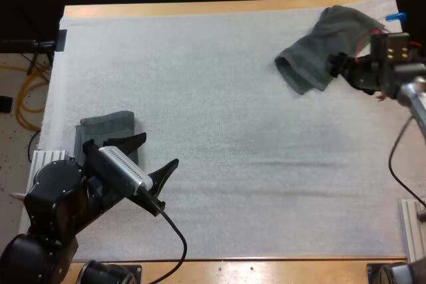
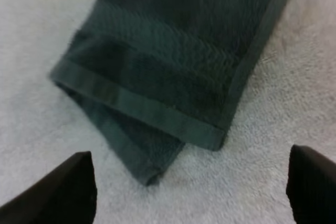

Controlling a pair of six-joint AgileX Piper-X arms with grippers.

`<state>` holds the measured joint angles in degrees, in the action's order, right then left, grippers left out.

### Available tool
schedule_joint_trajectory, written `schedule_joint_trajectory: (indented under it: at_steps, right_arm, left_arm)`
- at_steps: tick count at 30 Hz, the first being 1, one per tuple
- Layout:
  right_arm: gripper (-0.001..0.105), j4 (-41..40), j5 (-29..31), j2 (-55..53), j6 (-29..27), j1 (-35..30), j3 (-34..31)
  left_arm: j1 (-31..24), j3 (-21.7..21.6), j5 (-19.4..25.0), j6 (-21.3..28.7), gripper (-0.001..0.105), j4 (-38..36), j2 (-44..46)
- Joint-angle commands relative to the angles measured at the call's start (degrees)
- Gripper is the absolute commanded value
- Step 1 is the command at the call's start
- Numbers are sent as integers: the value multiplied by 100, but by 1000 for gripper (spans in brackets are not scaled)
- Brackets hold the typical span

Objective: Pick towel from pile fold and stack

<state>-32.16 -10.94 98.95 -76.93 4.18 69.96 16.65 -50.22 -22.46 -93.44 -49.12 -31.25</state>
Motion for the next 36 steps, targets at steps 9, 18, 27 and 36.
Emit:
schedule_joint_trajectory:
  at_steps: [9, 18, 27, 36]
  right_arm:
    - [72, 620, -799, 1161, 1246, 7, 429]
    - [72, 1157, -1491, 1657, 2029, 7, 427]
    - [51, 1319, -1613, 2109, 2564, 7, 427]
    - [0, 1824, -1652, 2122, 2402, 7, 498]
  left_arm:
    - [17, -32, -38, -247, 67, 102, 6]
    - [17, -32, -38, -274, 67, 102, 6]
    - [17, -32, -38, -274, 67, 179, 6]
    - [17, -32, -38, -359, 67, 187, 6]
